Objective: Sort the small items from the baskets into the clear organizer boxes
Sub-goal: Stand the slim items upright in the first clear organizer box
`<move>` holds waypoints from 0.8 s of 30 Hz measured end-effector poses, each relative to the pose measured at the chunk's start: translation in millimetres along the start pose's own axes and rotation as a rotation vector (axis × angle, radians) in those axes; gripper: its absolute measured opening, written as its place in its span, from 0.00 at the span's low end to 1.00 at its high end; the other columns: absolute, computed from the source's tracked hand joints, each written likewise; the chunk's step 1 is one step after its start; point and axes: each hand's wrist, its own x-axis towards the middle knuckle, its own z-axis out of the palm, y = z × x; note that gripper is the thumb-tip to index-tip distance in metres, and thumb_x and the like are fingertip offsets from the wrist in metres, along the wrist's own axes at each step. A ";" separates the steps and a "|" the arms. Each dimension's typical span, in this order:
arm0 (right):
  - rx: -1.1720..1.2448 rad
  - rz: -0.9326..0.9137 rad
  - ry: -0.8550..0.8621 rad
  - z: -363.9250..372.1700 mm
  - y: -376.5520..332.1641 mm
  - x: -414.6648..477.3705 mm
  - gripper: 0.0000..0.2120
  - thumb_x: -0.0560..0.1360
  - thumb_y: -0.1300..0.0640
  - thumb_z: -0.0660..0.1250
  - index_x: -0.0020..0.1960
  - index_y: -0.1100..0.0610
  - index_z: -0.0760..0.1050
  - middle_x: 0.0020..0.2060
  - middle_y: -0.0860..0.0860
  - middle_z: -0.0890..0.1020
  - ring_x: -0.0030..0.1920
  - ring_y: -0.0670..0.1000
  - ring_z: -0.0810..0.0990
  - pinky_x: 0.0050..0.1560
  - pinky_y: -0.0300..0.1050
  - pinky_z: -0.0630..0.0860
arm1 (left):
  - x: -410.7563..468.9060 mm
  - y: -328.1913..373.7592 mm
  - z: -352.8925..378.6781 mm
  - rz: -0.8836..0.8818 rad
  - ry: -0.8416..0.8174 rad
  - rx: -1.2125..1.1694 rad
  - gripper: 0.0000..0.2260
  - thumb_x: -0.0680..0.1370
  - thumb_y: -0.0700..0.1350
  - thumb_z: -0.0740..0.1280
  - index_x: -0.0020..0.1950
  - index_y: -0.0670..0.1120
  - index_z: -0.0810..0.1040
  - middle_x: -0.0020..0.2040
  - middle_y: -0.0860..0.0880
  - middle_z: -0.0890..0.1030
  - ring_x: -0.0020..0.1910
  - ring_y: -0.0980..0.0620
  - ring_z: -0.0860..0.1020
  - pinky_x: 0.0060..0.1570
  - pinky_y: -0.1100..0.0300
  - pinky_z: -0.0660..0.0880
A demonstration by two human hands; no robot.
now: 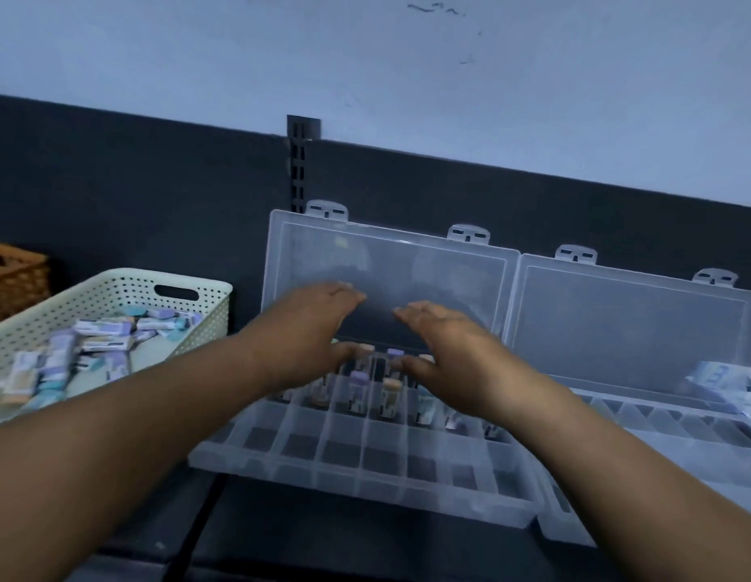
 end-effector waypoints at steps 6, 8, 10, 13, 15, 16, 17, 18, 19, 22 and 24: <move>0.000 -0.111 -0.075 8.3 -67.3 44.7 0.33 0.78 0.42 0.61 0.78 0.50 0.53 0.77 0.48 0.57 0.76 0.50 0.56 0.76 0.46 0.54 | -48.6 -76.1 -36.8 -0.134 0.027 0.044 0.31 0.76 0.57 0.66 0.75 0.51 0.61 0.75 0.52 0.64 0.73 0.53 0.61 0.69 0.59 0.58; 0.008 -0.151 -0.078 11.0 -94.4 58.3 0.32 0.79 0.42 0.60 0.78 0.51 0.54 0.77 0.48 0.57 0.76 0.49 0.56 0.75 0.44 0.53 | -64.4 -103.6 -46.9 -0.175 0.039 0.060 0.31 0.75 0.58 0.66 0.75 0.51 0.61 0.74 0.52 0.64 0.73 0.54 0.60 0.69 0.61 0.57; 0.023 -0.182 -0.068 14.5 -119.9 71.4 0.32 0.79 0.44 0.61 0.78 0.51 0.55 0.77 0.48 0.58 0.76 0.49 0.56 0.73 0.43 0.53 | -77.7 -127.0 -56.1 -0.199 0.038 0.082 0.31 0.75 0.58 0.66 0.75 0.51 0.61 0.74 0.53 0.64 0.73 0.56 0.60 0.68 0.64 0.56; 0.040 -0.221 -0.071 23.1 -159.7 93.8 0.32 0.78 0.44 0.63 0.77 0.51 0.57 0.76 0.49 0.59 0.75 0.49 0.58 0.73 0.42 0.54 | -97.3 -159.1 -69.6 -0.220 0.038 0.107 0.29 0.76 0.57 0.65 0.74 0.51 0.62 0.73 0.53 0.66 0.70 0.55 0.64 0.64 0.64 0.58; 0.033 -0.243 -0.082 30.0 -180.8 106.9 0.32 0.78 0.44 0.63 0.77 0.51 0.57 0.76 0.49 0.60 0.75 0.50 0.59 0.72 0.42 0.54 | -108.0 -177.3 -74.2 -0.242 0.028 0.102 0.29 0.76 0.56 0.66 0.74 0.51 0.62 0.73 0.53 0.66 0.70 0.54 0.65 0.65 0.62 0.61; 0.034 -0.249 -0.093 33.6 -192.0 113.4 0.32 0.77 0.44 0.63 0.77 0.51 0.58 0.76 0.50 0.60 0.75 0.50 0.59 0.73 0.42 0.55 | -113.7 -187.7 -75.1 -0.258 0.012 0.098 0.29 0.76 0.56 0.66 0.75 0.51 0.62 0.73 0.53 0.66 0.70 0.53 0.65 0.65 0.61 0.62; 0.038 -0.252 -0.105 37.3 -201.9 119.0 0.31 0.77 0.44 0.63 0.77 0.51 0.58 0.76 0.49 0.60 0.75 0.50 0.59 0.73 0.42 0.56 | -118.7 -197.0 -75.1 -0.271 -0.006 0.091 0.29 0.76 0.56 0.66 0.74 0.51 0.62 0.73 0.52 0.66 0.69 0.53 0.66 0.65 0.60 0.63; 0.039 -0.254 -0.120 40.1 -210.6 123.4 0.31 0.78 0.44 0.63 0.76 0.51 0.59 0.76 0.49 0.61 0.74 0.51 0.59 0.72 0.43 0.57 | -121.9 -204.7 -74.2 -0.282 -0.026 0.078 0.29 0.76 0.57 0.66 0.74 0.51 0.63 0.72 0.52 0.67 0.68 0.52 0.67 0.64 0.59 0.65; 0.035 -0.255 -0.136 44.4 -220.2 129.1 0.30 0.78 0.45 0.63 0.76 0.52 0.59 0.75 0.49 0.62 0.74 0.50 0.60 0.71 0.42 0.58 | -125.1 -213.5 -72.9 -0.292 -0.045 0.062 0.28 0.76 0.57 0.67 0.73 0.51 0.64 0.72 0.52 0.68 0.67 0.52 0.69 0.63 0.58 0.67; 0.026 -0.252 -0.176 59.0 -242.1 144.9 0.28 0.77 0.45 0.64 0.74 0.53 0.64 0.72 0.50 0.67 0.71 0.51 0.64 0.68 0.42 0.61 | -130.7 -232.9 -65.5 -0.304 -0.125 0.017 0.24 0.74 0.55 0.68 0.69 0.52 0.69 0.68 0.52 0.72 0.64 0.50 0.72 0.61 0.55 0.71; 0.018 -0.246 -0.209 72.2 -253.9 154.6 0.26 0.76 0.46 0.65 0.71 0.54 0.68 0.67 0.52 0.71 0.68 0.53 0.69 0.66 0.46 0.66 | -134.1 -242.9 -60.4 -0.283 -0.193 -0.024 0.20 0.74 0.55 0.69 0.64 0.53 0.73 0.63 0.52 0.75 0.60 0.51 0.74 0.58 0.54 0.72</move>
